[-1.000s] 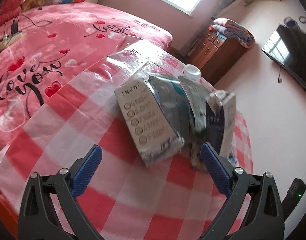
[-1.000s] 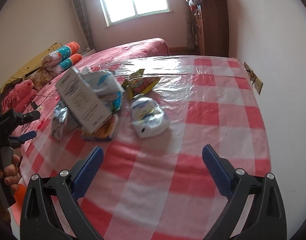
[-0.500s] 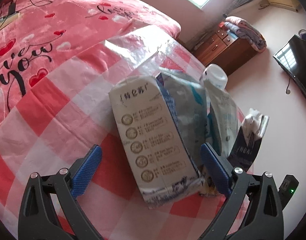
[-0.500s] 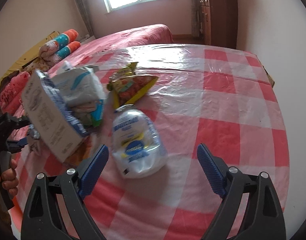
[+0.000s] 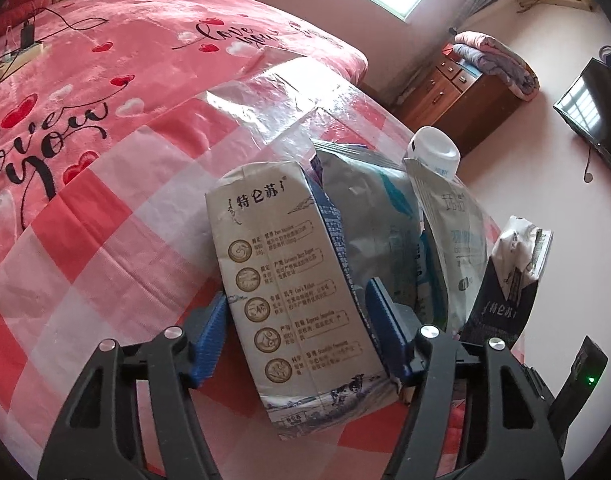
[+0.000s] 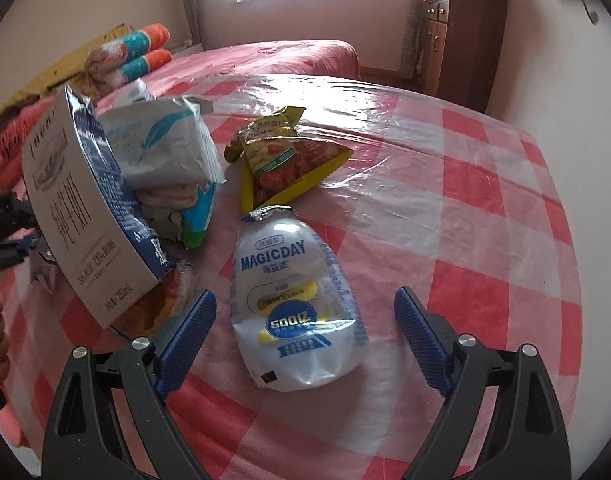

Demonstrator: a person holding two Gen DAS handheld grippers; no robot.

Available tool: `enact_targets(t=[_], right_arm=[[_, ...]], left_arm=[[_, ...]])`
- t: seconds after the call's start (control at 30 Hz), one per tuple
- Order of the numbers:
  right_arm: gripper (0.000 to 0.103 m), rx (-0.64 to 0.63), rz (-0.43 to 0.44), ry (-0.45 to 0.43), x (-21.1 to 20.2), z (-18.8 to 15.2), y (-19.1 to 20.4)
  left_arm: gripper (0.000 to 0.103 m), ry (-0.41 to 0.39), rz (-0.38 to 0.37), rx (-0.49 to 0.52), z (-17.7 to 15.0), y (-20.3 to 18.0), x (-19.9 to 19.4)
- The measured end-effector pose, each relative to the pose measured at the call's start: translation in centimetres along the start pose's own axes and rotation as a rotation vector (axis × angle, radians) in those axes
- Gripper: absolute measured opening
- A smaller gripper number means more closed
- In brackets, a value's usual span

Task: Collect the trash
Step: 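Grasp the white milk carton with the left tool while the right tool grasps the MAGICDAY pouch, then carry the milk carton and MAGICDAY pouch over the pink bin with both tools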

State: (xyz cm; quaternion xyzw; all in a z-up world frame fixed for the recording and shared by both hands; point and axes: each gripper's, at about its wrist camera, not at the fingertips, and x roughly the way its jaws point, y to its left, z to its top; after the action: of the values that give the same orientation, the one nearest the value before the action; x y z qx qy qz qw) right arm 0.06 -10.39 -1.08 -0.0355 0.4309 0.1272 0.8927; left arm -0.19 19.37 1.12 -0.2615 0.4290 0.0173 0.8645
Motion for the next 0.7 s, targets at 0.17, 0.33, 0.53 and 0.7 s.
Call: enact_targets(t=[0.17,0.33,0.53,0.7], right_arm=[[0.072,-0.055,-0.036,-0.001,-0.1,-0.2,1.3],[0.064,-0.055,-0.034,-0.008,-0.5,-0.7,1.4],[0.064,-0.04,-0.031,-0.011,-1.6,-1.9,1.7],[0.064,0.0,-0.012,-0.018,-2.7,-3.1,1.4]], left_arm=[[0.062,-0.001,0.006,0.002,-0.5,0.1,-0.3],[0.057,-0.009,0.002,0.001,-1.2,0.7,-1.1],[0.055,-0.016,-0.024,0.003,-2.2,1.4,-2.1],[0.055,-0.023,-0.048,0.008,-3.2,1.7,-3.3]])
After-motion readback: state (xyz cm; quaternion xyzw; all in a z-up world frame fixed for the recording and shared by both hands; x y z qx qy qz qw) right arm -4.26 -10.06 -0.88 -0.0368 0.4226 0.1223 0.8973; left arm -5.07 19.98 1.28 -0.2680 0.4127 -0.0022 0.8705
